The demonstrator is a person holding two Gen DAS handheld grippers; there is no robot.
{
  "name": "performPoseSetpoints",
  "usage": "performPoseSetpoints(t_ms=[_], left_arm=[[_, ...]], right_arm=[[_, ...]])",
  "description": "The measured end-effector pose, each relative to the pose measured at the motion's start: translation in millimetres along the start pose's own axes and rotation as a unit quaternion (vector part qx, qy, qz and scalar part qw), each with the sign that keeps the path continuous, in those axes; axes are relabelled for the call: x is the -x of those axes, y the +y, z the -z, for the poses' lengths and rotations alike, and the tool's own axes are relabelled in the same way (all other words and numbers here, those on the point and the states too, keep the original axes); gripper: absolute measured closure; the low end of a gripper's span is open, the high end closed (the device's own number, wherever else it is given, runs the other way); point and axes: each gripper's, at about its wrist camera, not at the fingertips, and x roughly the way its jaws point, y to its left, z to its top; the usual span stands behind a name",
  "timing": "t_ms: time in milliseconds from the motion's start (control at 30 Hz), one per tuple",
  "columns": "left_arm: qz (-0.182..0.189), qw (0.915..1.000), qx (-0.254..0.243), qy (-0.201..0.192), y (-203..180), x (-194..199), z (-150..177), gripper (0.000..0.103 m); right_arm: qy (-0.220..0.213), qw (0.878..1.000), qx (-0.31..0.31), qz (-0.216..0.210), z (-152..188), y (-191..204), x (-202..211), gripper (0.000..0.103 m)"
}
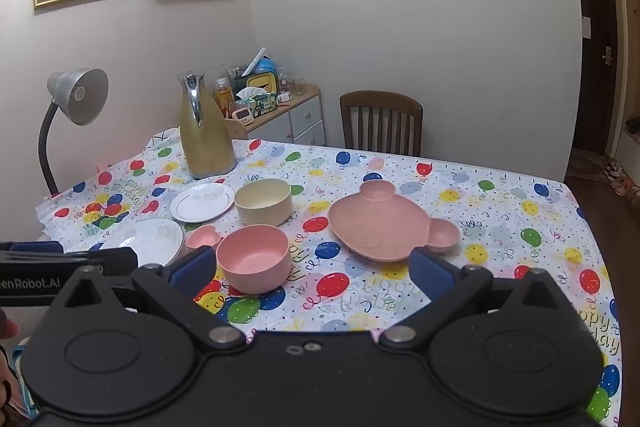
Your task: Organize plates and bowls
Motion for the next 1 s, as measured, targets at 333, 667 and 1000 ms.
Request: performPoseSetpoints(t_ms=[333,667,1000], left_arm=[[0.000,1.0000,-0.001,-0.003,-2,0,-3,0.001],[0.000,1.0000,0.000,-0.003,-2,0,-5,0.001],[0.001,1.0000,0.002,-0.006,0,3,-12,0.001]], right_arm=[[0.000,1.000,0.003,-0.001,1,0,0,0.000],[0.000,1.000,0.004,-0.001,0,1,-1,0.000],[-0.001,1.000,0.006,-0.002,0,1,-1,0.000]])
